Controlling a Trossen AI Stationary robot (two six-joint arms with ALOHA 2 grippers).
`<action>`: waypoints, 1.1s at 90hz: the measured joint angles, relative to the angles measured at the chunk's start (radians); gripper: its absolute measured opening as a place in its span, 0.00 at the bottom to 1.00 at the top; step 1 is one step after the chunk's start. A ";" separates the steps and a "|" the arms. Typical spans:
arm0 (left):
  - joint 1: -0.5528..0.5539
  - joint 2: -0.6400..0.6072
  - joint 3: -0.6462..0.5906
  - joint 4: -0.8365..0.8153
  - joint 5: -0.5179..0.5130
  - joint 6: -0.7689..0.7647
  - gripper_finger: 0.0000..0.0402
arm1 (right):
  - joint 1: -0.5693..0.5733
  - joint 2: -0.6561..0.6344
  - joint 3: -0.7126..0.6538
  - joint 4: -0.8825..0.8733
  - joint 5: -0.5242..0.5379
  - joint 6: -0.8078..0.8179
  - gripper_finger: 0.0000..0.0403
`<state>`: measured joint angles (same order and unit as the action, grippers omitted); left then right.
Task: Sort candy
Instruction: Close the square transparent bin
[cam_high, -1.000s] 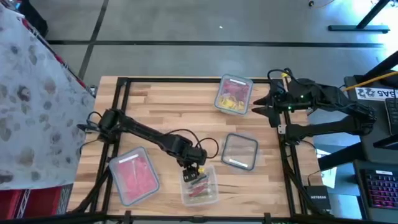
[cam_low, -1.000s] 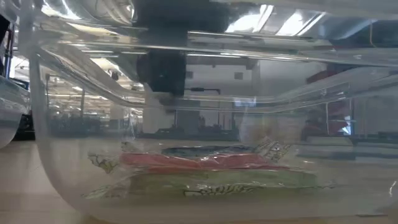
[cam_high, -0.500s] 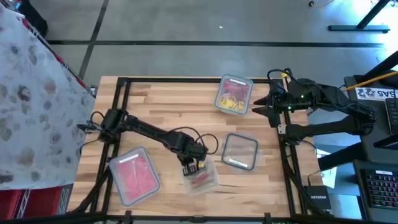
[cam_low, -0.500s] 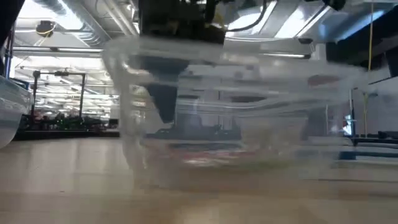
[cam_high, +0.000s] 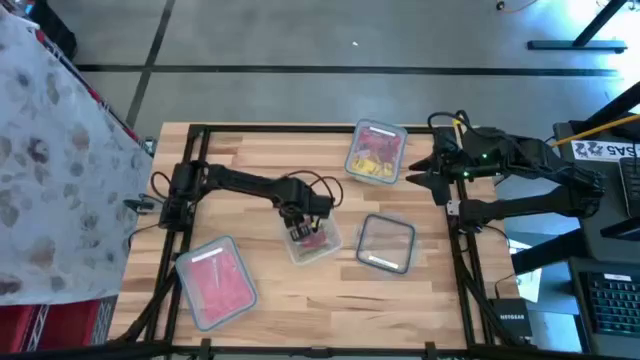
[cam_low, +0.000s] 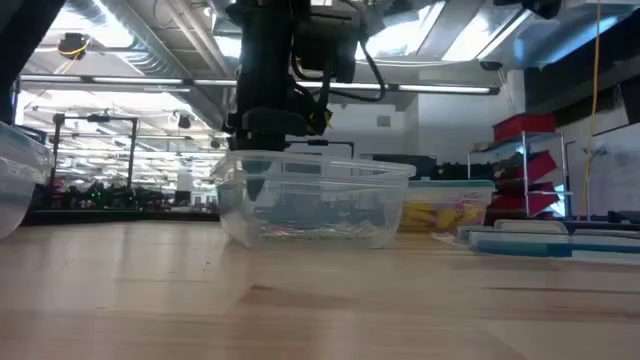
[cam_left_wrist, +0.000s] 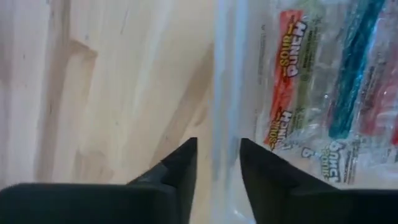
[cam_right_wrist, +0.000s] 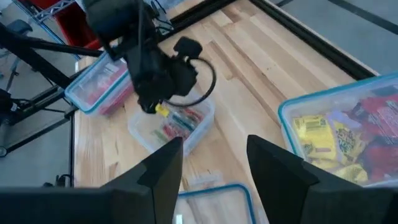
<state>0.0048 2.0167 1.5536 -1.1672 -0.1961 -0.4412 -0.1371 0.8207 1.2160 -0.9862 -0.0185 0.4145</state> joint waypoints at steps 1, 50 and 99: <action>0.003 0.000 0.000 -0.002 0.005 0.000 0.30 | 0.000 0.000 0.000 -0.003 0.000 0.000 0.41; 0.046 -0.083 0.083 -0.185 0.063 -0.030 0.49 | 0.000 0.000 0.000 -0.012 0.000 0.003 0.41; -0.165 -0.252 0.129 -0.236 -0.103 -0.472 0.49 | 0.564 -0.092 -0.258 0.180 0.025 0.162 0.41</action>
<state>-0.1601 1.7644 1.6821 -1.4035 -0.2990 -0.9129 0.4272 0.7284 0.9577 -0.8064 0.0069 0.5767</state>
